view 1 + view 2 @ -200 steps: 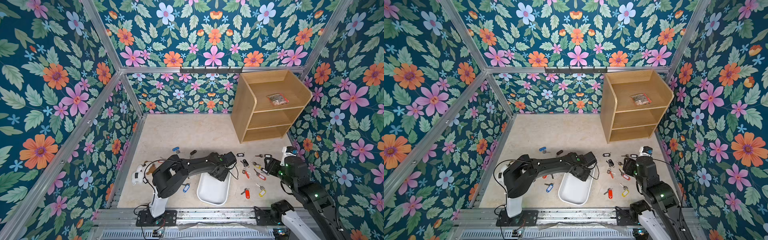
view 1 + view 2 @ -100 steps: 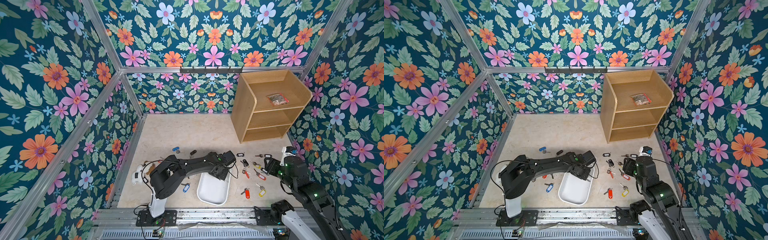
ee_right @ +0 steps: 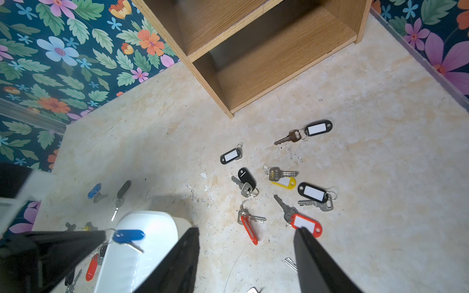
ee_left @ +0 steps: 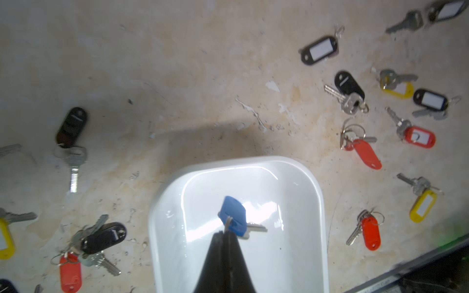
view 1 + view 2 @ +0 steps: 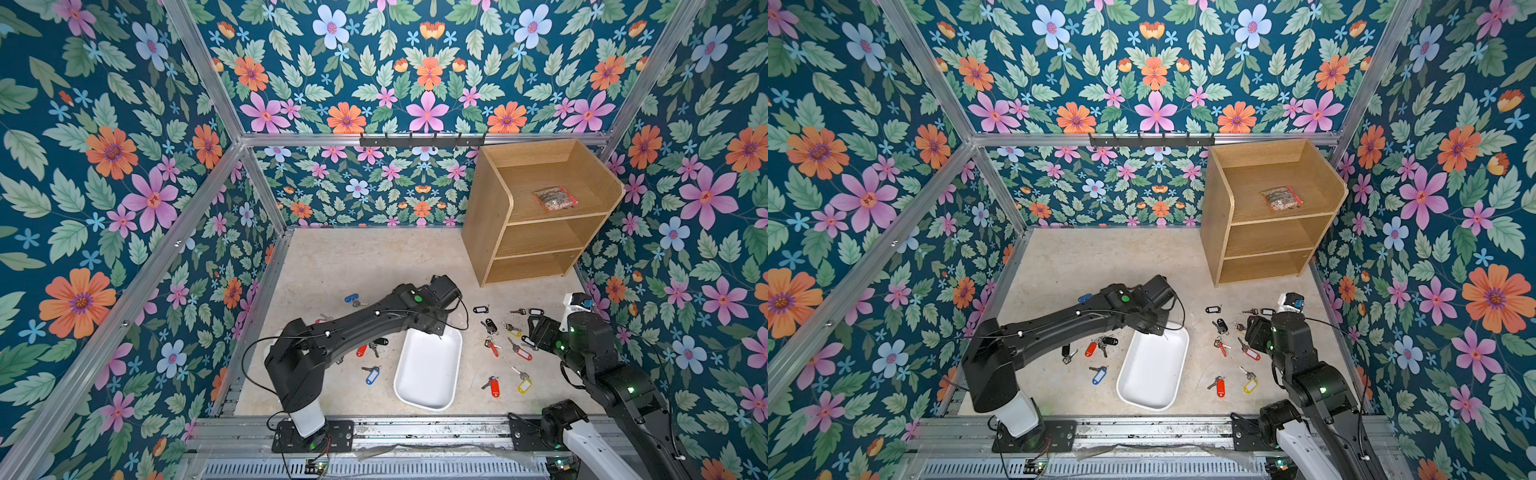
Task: Take the keys out of the storage box
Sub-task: Place the key at the center of the board.
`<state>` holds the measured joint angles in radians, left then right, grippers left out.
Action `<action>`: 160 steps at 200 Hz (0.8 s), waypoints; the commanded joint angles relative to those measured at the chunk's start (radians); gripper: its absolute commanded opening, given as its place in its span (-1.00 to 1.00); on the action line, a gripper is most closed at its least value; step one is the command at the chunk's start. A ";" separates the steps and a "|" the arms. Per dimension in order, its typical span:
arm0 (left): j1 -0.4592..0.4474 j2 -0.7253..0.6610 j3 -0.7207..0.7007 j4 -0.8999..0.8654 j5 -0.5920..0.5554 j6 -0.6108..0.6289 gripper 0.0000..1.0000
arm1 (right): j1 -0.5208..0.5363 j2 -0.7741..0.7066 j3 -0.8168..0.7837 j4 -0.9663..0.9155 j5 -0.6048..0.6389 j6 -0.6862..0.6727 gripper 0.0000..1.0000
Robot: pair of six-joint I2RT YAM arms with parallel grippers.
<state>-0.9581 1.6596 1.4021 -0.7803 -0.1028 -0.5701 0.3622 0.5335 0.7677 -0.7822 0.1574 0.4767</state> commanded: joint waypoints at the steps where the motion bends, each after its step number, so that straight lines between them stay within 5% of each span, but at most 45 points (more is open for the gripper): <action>1: 0.112 -0.084 -0.030 -0.047 -0.033 -0.008 -1.00 | 0.001 0.000 -0.002 0.019 0.011 0.000 0.27; 37: 0.395 -0.179 -0.066 -0.050 0.005 0.075 -1.00 | 0.000 -0.004 -0.001 0.018 0.013 0.000 0.27; 95: 0.786 -0.077 -0.119 0.010 0.125 0.110 -1.00 | 0.001 -0.007 0.000 0.016 0.019 0.005 0.27; 160: 0.898 0.130 -0.048 0.073 0.180 0.127 -1.00 | 0.001 -0.028 0.001 0.014 0.034 0.014 0.28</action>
<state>-0.0669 1.7470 1.3281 -0.7395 0.0395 -0.4652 0.3622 0.5121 0.7677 -0.7822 0.1680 0.4778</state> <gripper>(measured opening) 0.073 0.637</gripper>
